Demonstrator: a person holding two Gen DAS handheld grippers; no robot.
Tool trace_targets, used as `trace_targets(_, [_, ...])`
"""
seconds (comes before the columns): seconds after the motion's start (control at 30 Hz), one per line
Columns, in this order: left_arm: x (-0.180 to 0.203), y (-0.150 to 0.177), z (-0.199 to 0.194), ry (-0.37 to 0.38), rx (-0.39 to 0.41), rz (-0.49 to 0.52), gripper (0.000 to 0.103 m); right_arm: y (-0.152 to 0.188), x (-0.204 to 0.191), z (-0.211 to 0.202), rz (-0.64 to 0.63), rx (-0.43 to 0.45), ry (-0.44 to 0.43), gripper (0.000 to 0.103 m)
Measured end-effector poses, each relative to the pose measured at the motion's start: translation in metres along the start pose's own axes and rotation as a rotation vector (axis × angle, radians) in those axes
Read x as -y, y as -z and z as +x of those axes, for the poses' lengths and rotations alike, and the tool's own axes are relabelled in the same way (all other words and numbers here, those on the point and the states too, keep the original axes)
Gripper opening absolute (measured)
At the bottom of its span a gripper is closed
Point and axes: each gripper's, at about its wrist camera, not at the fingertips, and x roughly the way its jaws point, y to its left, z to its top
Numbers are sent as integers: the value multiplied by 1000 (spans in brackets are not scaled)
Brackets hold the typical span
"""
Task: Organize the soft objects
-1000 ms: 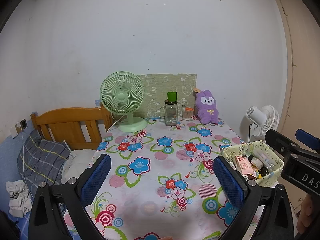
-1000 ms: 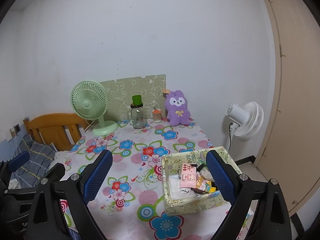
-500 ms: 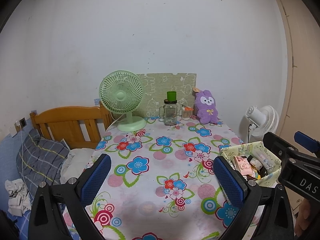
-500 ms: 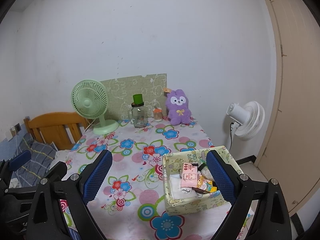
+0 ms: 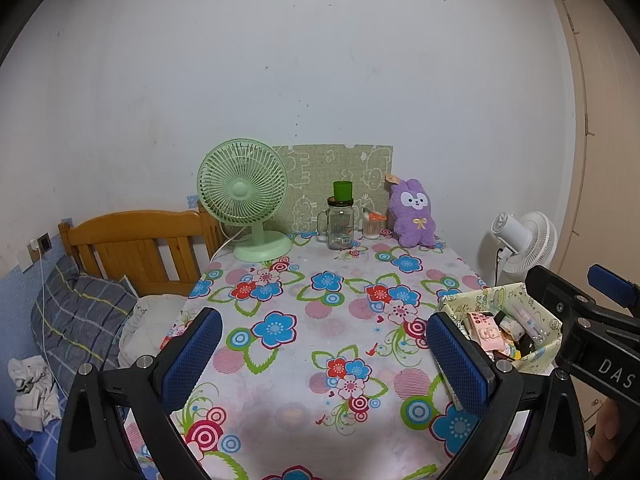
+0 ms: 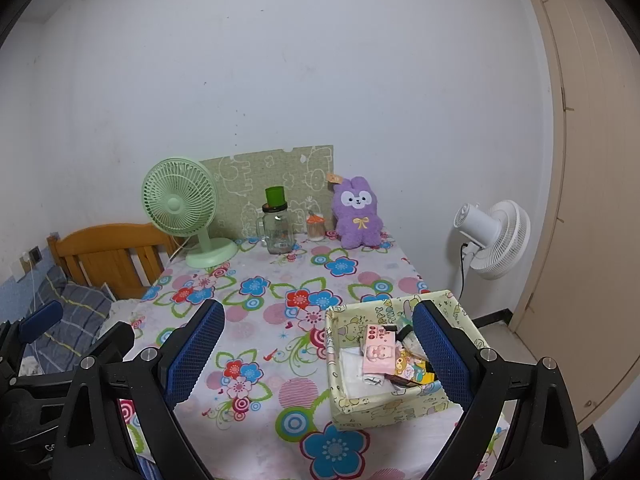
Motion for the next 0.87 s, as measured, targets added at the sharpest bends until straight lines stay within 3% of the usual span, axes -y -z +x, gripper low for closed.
trace_targets(0.87, [2, -1, 2, -11, 2, 7, 103, 2, 2, 4, 9, -4, -2, 97])
